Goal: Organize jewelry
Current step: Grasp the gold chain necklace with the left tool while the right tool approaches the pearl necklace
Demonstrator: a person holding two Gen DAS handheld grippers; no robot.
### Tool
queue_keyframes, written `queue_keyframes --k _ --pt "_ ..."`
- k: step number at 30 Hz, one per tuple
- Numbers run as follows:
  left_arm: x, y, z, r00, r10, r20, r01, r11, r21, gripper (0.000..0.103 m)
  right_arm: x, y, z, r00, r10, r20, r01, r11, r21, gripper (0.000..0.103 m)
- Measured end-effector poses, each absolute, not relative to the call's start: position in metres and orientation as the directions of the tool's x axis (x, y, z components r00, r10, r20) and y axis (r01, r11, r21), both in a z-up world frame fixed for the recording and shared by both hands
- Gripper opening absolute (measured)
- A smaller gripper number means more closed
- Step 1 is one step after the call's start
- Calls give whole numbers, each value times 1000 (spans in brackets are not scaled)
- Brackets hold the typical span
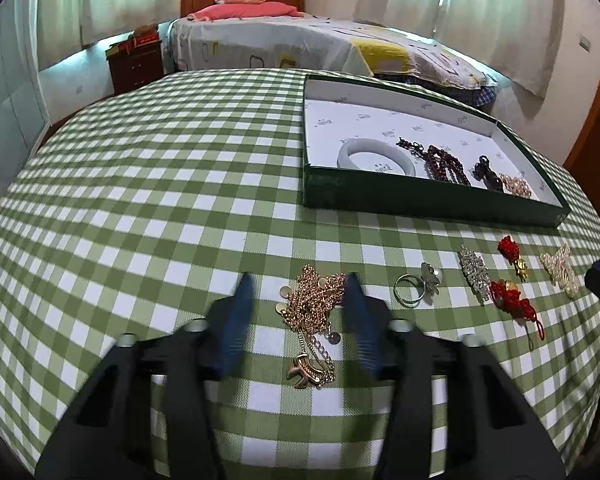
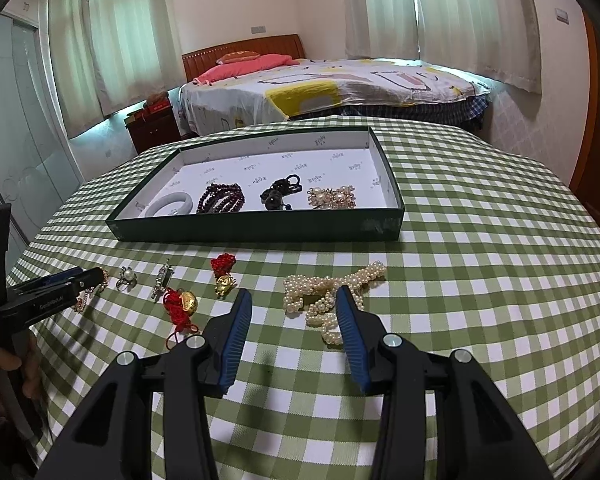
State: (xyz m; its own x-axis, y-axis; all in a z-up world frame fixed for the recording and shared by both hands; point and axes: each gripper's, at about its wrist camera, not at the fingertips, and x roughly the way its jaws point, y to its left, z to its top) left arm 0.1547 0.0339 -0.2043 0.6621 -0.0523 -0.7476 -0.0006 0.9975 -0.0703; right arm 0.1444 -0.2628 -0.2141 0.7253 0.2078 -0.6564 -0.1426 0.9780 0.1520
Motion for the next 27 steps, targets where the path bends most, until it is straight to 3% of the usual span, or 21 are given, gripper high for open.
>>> queue_keyframes --k 2,5,27 --pt "153 34 -205 667 -71 -742 16 997 -81 26 146 -263 -216 721 209 -660 -143 978 154 44" --pt "151 34 -205 673 -109 -732 38 993 -112 17 147 -263 -218 718 211 -663 -144 977 155 44" --pt "139 40 -176 730 -107 -675 39 993 -115 14 157 -270 -220 719 179 -672 -108 983 147 44"
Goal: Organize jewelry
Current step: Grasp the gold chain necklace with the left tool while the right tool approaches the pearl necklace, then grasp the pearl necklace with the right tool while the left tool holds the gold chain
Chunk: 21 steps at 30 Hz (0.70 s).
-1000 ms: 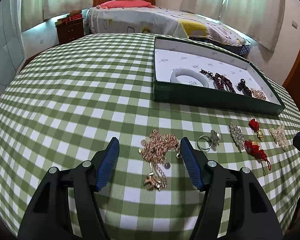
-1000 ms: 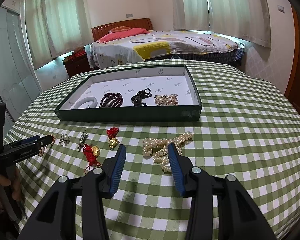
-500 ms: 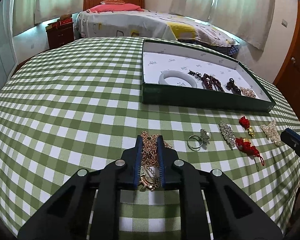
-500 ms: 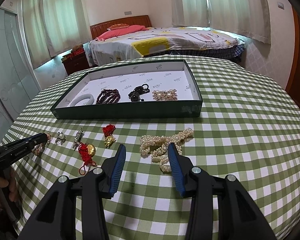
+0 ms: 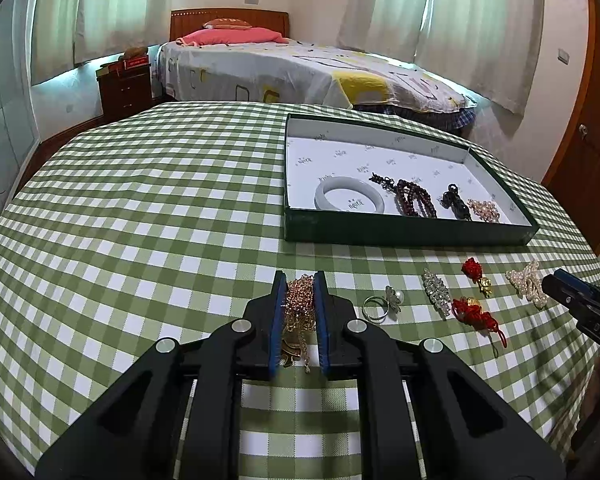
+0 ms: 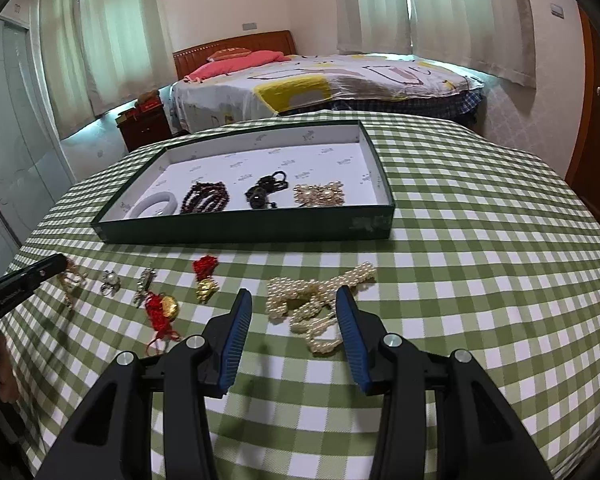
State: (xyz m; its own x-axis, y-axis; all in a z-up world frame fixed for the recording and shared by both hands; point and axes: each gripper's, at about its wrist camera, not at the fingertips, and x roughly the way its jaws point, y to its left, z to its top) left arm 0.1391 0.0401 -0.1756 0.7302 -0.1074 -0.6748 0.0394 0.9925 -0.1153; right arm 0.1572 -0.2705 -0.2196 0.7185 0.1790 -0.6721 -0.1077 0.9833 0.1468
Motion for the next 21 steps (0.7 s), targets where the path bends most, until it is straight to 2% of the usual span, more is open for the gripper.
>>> queue_keyframes --k 5,6,10,15,16,19,21 --pt "140 41 -177 725 -107 -680 38 993 -116 14 171 -277 -229 692 184 -698 -73 980 186 46" --pt "140 41 -178 725 -107 -681 38 993 -116 14 174 -278 -230 688 186 -701 -69 979 192 52" --pt "141 43 -178 724 -104 -682 34 993 -115 14 181 -274 -230 686 184 -704 -66 979 192 62" --pt "142 43 -181 721 -101 -686 30 993 -114 14 189 -265 -237 656 182 -732 -84 982 169 62" --pt "143 43 -181 720 -100 -687 30 993 -114 14 189 -263 -240 649 179 -739 -87 983 161 59" --pt "143 43 -182 719 -102 -687 31 993 -115 14 185 -258 -242 657 142 -741 -97 990 104 43" --pt "142 44 -182 719 -102 -687 30 993 -116 14 184 -260 -241 656 150 -740 -102 989 110 23"
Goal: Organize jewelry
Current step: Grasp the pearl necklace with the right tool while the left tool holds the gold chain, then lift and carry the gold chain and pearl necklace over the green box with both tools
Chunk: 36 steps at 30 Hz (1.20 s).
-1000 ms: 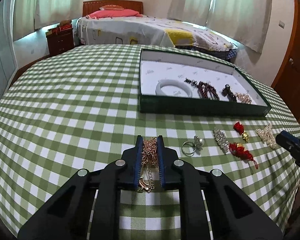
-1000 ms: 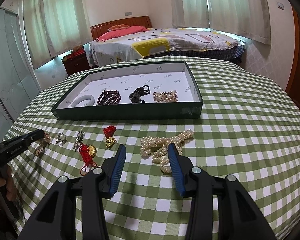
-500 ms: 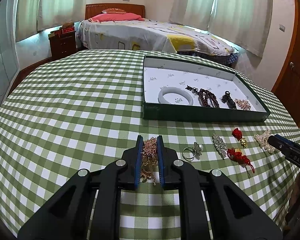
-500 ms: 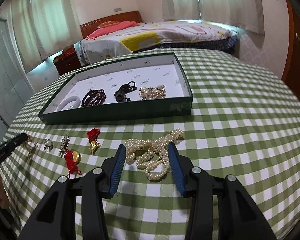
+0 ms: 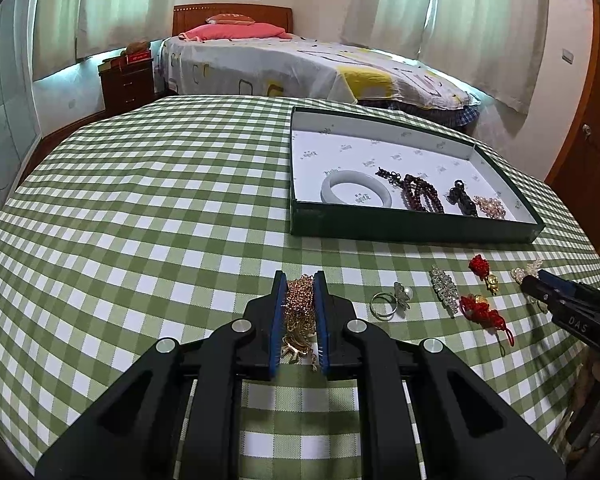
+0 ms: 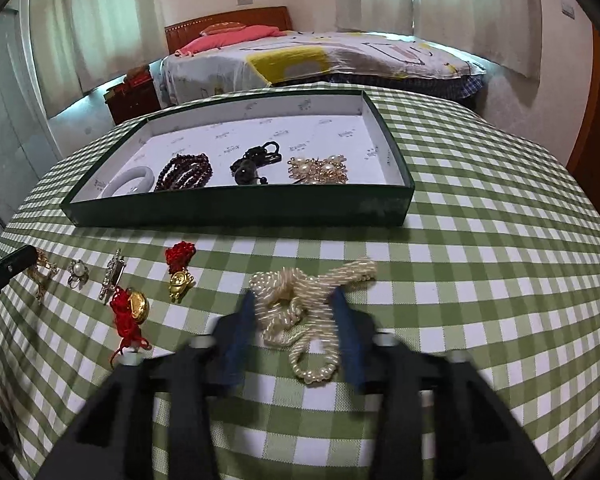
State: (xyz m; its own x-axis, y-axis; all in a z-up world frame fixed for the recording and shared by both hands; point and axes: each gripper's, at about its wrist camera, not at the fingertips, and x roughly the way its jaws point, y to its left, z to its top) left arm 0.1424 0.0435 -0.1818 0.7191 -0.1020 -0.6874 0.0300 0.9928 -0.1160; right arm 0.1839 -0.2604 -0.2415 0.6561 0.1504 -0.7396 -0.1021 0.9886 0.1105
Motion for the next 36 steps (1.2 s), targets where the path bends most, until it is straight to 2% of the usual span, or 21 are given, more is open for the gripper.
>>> queue_keyframes --k 6,36 --pt "140 44 -177 729 -105 -677 33 992 -118 14 177 -262 -238 674 170 -719 -113 985 127 15" --pt "122 32 -101 827 -145 -544 87 988 -131 14 151 -265 -166 804 205 -558 -146 978 148 14"
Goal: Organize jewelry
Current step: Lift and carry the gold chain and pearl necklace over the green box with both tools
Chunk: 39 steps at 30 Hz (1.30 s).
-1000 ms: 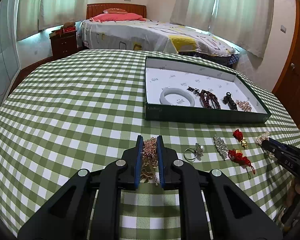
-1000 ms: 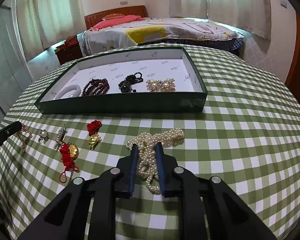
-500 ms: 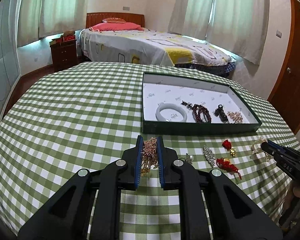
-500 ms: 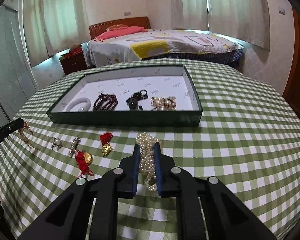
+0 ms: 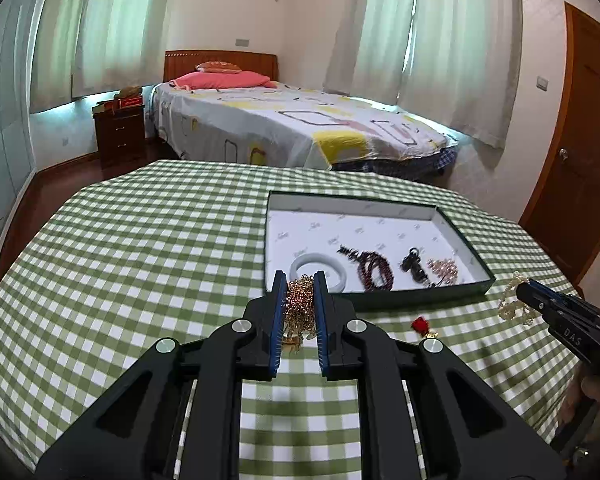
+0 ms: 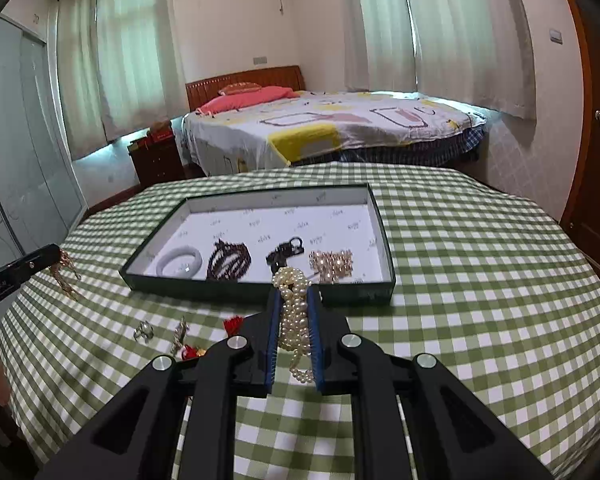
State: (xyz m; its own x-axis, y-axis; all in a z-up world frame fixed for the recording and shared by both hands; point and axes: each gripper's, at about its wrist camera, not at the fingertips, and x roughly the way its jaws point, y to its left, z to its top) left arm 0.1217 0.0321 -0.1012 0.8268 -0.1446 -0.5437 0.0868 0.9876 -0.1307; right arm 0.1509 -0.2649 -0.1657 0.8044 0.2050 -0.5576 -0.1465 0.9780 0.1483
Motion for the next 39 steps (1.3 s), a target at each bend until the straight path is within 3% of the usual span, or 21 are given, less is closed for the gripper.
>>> queue_keyframes --k 14,25,29,39 --pt "169 8 -61 859 -207 -467 152 976 -154 14 198 -263 -124 857 223 -465 -174 974 147 14" --pt "247 -14 -62 854 -218 -473 163 975 -154 14 256 -264 -113 881 222 -419 -188 975 120 14" --pt "283 -23 -82 829 -210 -519 162 977 -137 14 278 -265 -127 870 231 -436 -194 973 127 14" --pt "355 -27 -159 676 -201 -709 127 979 -156 14 343 -273 -196 757 219 -615 -168 976 140 14"
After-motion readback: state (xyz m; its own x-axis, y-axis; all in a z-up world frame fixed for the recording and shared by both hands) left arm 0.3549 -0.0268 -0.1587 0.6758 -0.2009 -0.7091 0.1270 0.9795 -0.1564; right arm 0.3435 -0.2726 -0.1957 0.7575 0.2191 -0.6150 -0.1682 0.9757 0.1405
